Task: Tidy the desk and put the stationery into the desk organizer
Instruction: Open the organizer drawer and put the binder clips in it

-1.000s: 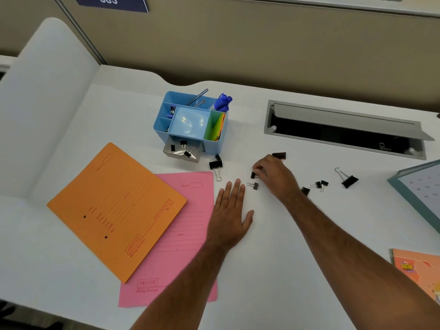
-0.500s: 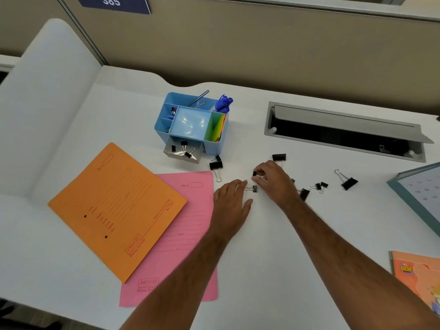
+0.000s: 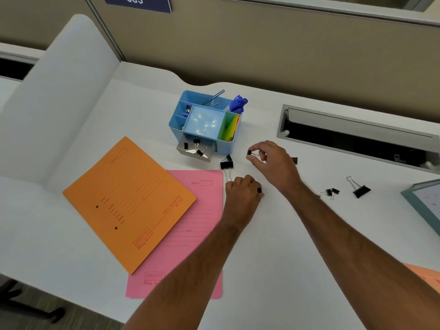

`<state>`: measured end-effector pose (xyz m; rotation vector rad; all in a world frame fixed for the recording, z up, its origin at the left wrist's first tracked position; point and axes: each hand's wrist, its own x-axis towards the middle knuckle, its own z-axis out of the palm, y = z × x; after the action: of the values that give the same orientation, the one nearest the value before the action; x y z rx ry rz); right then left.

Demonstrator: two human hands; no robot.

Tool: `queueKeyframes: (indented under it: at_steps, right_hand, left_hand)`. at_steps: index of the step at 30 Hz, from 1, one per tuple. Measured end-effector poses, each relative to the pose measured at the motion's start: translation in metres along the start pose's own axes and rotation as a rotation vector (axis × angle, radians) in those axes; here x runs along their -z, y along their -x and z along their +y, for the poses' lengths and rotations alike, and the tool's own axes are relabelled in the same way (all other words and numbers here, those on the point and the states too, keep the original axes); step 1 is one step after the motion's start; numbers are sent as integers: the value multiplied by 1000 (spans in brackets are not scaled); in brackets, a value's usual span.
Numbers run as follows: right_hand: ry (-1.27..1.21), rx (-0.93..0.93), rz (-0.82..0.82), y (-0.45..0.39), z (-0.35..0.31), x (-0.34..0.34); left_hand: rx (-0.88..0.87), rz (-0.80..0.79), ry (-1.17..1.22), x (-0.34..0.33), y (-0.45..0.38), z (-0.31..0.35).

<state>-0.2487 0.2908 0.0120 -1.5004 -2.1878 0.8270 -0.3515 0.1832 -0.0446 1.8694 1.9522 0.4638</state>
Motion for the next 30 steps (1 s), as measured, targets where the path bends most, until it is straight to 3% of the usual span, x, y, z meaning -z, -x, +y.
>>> queueKeyframes:
  at_steps: [9, 15, 25, 30]
  right_hand:
    - [-41, 180, -111, -43, -89, -37]
    - [18, 221, -172, -60, -111, -52]
    - [-69, 95, -58, -34, -57, -41]
    - [-30, -11, -77, -19, -17, -39]
  left_hand:
    - [227, 221, 143, 35, 36, -45]
    - [383, 376, 232, 65, 51, -76]
    - [306, 531, 189, 115, 12, -100]
    - [244, 452, 98, 131, -27, -99]
